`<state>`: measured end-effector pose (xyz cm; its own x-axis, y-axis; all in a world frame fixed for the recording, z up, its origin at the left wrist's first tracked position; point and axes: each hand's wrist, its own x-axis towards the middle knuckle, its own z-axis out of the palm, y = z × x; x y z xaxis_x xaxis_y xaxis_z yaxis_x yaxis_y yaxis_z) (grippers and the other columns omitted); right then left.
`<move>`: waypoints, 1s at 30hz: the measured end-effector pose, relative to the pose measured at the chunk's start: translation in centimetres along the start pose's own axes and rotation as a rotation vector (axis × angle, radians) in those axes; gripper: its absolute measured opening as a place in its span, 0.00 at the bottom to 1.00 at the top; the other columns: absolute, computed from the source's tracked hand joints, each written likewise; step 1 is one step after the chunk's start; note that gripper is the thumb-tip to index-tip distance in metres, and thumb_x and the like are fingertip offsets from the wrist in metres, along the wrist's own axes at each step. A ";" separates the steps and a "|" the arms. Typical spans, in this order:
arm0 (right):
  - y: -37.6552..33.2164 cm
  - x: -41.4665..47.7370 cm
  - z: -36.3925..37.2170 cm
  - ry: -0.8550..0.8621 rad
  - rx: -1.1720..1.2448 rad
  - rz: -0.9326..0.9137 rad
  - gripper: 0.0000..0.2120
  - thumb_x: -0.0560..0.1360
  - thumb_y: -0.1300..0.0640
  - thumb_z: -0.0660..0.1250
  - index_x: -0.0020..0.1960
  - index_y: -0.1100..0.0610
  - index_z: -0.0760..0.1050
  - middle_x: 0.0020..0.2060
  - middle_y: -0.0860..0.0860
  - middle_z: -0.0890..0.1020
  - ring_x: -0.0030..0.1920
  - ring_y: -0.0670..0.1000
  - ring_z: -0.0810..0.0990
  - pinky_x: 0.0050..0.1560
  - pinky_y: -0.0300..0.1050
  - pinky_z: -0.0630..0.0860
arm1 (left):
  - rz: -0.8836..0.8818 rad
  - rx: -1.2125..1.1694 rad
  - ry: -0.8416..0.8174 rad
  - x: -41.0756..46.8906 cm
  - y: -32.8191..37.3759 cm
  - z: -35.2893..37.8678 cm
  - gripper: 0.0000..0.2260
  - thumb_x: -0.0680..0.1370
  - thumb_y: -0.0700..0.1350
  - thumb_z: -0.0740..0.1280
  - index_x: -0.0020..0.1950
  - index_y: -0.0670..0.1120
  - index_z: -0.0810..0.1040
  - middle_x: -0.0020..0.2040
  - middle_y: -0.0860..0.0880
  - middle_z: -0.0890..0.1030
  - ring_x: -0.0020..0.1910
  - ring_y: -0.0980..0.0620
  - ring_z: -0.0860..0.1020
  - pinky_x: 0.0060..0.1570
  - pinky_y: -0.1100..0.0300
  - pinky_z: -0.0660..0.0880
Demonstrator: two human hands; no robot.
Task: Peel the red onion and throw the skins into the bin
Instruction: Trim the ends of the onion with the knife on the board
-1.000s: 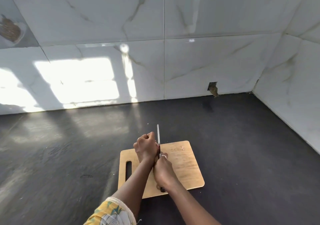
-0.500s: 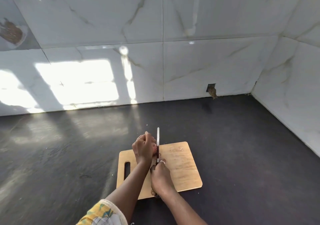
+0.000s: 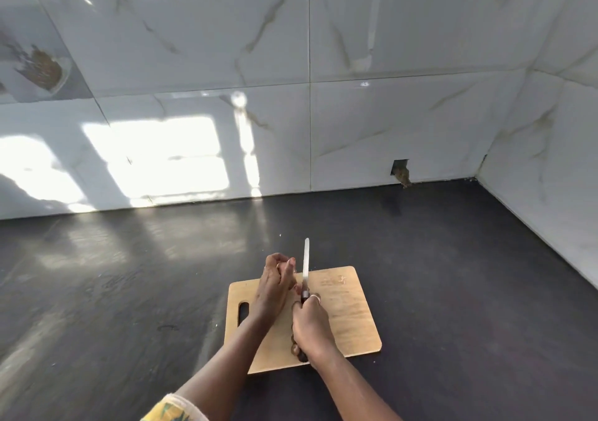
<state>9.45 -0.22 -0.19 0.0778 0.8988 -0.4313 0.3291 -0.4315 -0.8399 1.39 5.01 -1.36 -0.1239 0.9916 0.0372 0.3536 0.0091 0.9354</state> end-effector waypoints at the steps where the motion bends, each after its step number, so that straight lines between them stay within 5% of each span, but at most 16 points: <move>1: 0.0 -0.2 -0.1 0.011 0.012 -0.016 0.09 0.81 0.50 0.51 0.53 0.53 0.65 0.43 0.53 0.76 0.29 0.46 0.71 0.24 0.38 0.65 | -0.013 -0.021 0.021 0.0 0.2 0.3 0.05 0.81 0.47 0.56 0.48 0.47 0.69 0.39 0.49 0.76 0.37 0.53 0.74 0.40 0.65 0.70; 5: -0.2 -0.7 -0.4 0.052 0.024 -0.048 0.10 0.82 0.51 0.51 0.51 0.55 0.66 0.47 0.57 0.80 0.34 0.52 0.77 0.23 0.40 0.68 | -0.029 0.009 0.124 0.3 0.3 1.0 0.12 0.81 0.46 0.54 0.41 0.47 0.72 0.37 0.50 0.77 0.37 0.51 0.75 0.42 0.59 0.72; 8: -0.1 -0.8 0.0 0.048 0.021 -0.042 0.11 0.82 0.51 0.51 0.54 0.56 0.67 0.50 0.58 0.81 0.37 0.53 0.78 0.25 0.39 0.70 | -0.037 -0.004 0.144 0.4 0.4 1.3 0.15 0.82 0.45 0.53 0.37 0.49 0.72 0.34 0.52 0.75 0.35 0.53 0.74 0.35 0.70 0.68; 13: -0.2 -1.2 0.5 0.089 0.037 -0.087 0.06 0.80 0.57 0.53 0.54 0.56 0.67 0.50 0.58 0.81 0.45 0.58 0.82 0.34 0.44 0.74 | -0.067 0.009 0.126 0.6 0.3 1.7 0.15 0.82 0.47 0.53 0.40 0.48 0.73 0.39 0.50 0.76 0.48 0.51 0.72 0.45 0.61 0.65; 17: 0.0 -0.8 0.4 0.054 0.039 -0.066 0.10 0.80 0.55 0.53 0.57 0.58 0.66 0.45 0.58 0.80 0.31 0.51 0.76 0.24 0.39 0.69 | -0.085 0.037 0.050 0.8 0.4 1.6 0.12 0.80 0.51 0.55 0.42 0.48 0.73 0.47 0.42 0.77 0.55 0.52 0.67 0.48 0.65 0.61; 19: 0.0 -0.6 0.5 0.053 0.034 -0.048 0.12 0.80 0.52 0.52 0.59 0.58 0.66 0.43 0.56 0.78 0.28 0.48 0.74 0.21 0.38 0.67 | -0.112 0.019 0.045 1.0 0.4 1.4 0.11 0.78 0.52 0.60 0.44 0.45 0.73 0.45 0.46 0.76 0.56 0.53 0.67 0.51 0.62 0.63; 26: -0.6 -0.3 0.7 0.001 0.027 0.045 0.14 0.79 0.56 0.48 0.60 0.57 0.67 0.42 0.55 0.78 0.29 0.48 0.73 0.21 0.39 0.66 | -0.132 -0.090 0.063 0.7 0.0 1.2 0.06 0.78 0.44 0.61 0.42 0.45 0.73 0.48 0.46 0.73 0.44 0.59 0.70 0.48 0.61 0.65; 30: -1.0 -0.6 0.6 0.005 0.041 0.062 0.16 0.79 0.59 0.45 0.64 0.55 0.64 0.40 0.56 0.76 0.24 0.50 0.73 0.16 0.36 0.63 | -0.146 -0.155 0.075 0.7 0.1 1.3 0.10 0.73 0.54 0.60 0.39 0.48 0.72 0.45 0.45 0.72 0.41 0.55 0.71 0.48 0.52 0.70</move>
<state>8.49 -0.42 0.71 0.1014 0.8707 -0.4812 0.2851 -0.4888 -0.8245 2.55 5.86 -1.71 -0.2342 0.9687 -0.0823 0.1804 0.1265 0.9754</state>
